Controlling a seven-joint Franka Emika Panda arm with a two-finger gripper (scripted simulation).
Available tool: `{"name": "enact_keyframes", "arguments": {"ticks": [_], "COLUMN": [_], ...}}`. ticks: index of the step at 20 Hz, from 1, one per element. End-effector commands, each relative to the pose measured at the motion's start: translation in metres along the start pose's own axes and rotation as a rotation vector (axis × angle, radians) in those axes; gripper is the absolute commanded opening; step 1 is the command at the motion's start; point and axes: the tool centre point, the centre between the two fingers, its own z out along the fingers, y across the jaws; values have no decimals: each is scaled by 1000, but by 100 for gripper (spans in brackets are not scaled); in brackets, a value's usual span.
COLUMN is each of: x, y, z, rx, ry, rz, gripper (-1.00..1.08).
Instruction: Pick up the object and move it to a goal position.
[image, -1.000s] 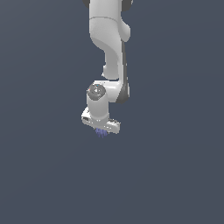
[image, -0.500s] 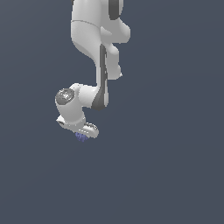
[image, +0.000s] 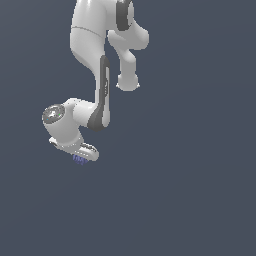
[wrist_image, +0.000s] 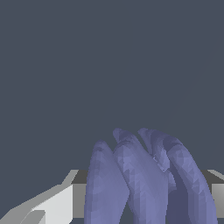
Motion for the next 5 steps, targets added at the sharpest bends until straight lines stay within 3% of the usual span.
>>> {"name": "enact_keyframes", "arguments": {"ticks": [1,5], "x": [4,6], "y": [4,6], "z": [0,0], "rx": [0,0], "ry": [0,0], "rz": [-2,-2], "gripper": [-100,-100]}}
